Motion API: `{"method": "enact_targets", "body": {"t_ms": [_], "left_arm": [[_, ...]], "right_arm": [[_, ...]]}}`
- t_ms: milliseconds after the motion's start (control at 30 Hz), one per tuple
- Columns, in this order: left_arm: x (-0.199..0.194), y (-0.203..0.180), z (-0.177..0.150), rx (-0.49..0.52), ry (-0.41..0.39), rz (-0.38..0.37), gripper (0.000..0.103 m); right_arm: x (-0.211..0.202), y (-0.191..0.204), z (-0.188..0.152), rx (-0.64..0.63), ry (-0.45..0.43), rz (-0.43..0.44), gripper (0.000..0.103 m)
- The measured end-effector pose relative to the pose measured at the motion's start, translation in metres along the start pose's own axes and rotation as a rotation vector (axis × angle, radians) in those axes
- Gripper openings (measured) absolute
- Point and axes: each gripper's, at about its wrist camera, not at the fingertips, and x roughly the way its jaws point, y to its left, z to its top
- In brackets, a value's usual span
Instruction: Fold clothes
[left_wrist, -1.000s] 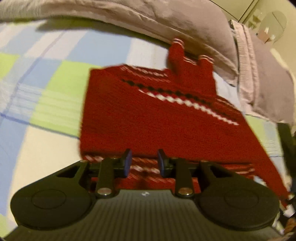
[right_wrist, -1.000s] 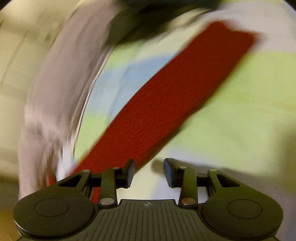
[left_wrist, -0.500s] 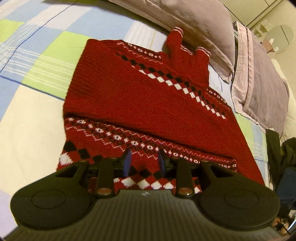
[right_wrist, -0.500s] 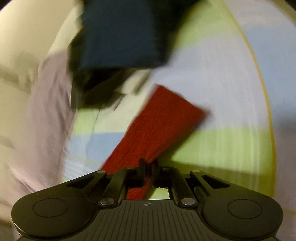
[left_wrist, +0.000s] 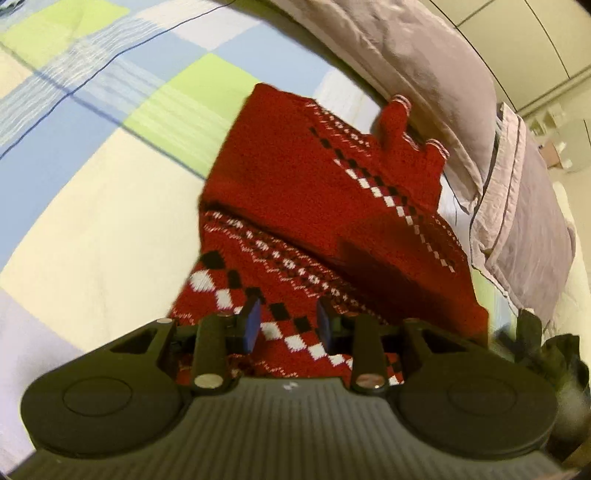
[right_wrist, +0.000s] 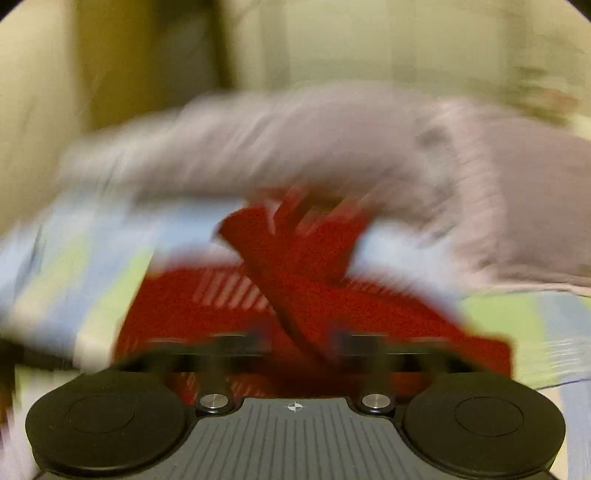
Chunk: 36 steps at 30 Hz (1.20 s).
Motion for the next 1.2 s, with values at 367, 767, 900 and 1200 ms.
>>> {"method": "enact_targets", "body": {"t_ms": [367, 767, 900, 1200], "left_arm": [[0.051, -0.013, 0.006, -0.05, 0.03, -0.06, 0.04], [0.051, -0.068, 0.038, 0.22, -0.089, -0.164, 0.003], [0.003, -0.067, 0.075, 0.313, -0.304, -0.114, 0.003], [0.03, -0.024, 0.083, 0.304, -0.191, -0.006, 0.003]], "right_arm": [[0.01, -0.088, -0.087, 0.35, 0.317, -0.157, 0.077], [-0.001, -0.118, -0.102, 0.477, 0.288, -0.229, 0.077], [-0.003, -0.132, -0.092, 0.441, 0.248, -0.28, 0.077], [0.037, -0.125, -0.061, 0.246, 0.139, -0.23, 0.067]]}}
